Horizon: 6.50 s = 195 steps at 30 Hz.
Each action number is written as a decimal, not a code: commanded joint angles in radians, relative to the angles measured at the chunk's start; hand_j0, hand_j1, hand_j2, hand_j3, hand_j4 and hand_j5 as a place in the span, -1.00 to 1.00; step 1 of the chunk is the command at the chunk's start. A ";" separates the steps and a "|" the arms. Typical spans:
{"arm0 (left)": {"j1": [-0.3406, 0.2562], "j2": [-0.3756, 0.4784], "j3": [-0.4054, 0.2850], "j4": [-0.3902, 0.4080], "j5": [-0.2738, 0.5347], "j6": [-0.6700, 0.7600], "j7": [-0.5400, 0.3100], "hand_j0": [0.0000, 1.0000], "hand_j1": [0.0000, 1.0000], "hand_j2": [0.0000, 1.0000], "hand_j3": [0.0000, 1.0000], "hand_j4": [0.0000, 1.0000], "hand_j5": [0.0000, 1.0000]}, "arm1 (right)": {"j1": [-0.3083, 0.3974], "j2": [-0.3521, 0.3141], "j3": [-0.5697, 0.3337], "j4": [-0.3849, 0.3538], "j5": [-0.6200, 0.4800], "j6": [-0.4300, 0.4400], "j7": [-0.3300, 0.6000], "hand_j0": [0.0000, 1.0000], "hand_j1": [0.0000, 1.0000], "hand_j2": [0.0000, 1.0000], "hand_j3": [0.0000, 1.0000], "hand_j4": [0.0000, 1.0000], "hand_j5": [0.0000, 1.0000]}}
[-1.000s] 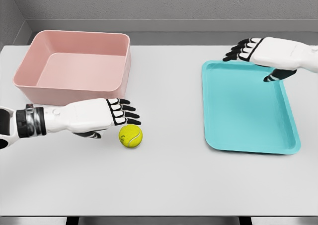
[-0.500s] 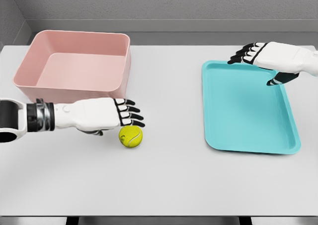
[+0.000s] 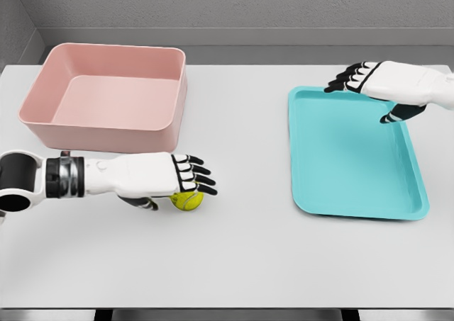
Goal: Put the tennis from the blue tray into the pink basket with both arms
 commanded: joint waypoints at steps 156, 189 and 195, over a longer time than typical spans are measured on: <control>-0.160 -0.043 0.202 0.331 0.057 0.002 -0.002 -0.12 -0.12 -0.12 -0.12 -0.12 -0.12 | 0.002 -0.014 -0.003 -0.008 -0.006 0.002 -0.001 1.00 1.00 1.00 1.00 1.00 1.00; -0.218 -0.171 0.207 0.601 -0.027 0.002 -0.003 0.66 0.66 0.66 0.66 0.66 0.66 | 0.000 -0.015 -0.003 -0.008 -0.006 0.002 -0.001 1.00 1.00 1.00 1.00 1.00 1.00; -0.218 -0.163 0.218 0.595 -0.024 0.002 -0.002 0.66 0.66 0.66 0.66 0.66 0.66 | 0.000 -0.017 -0.003 -0.008 -0.006 0.002 -0.001 1.00 1.00 1.00 1.00 1.00 1.00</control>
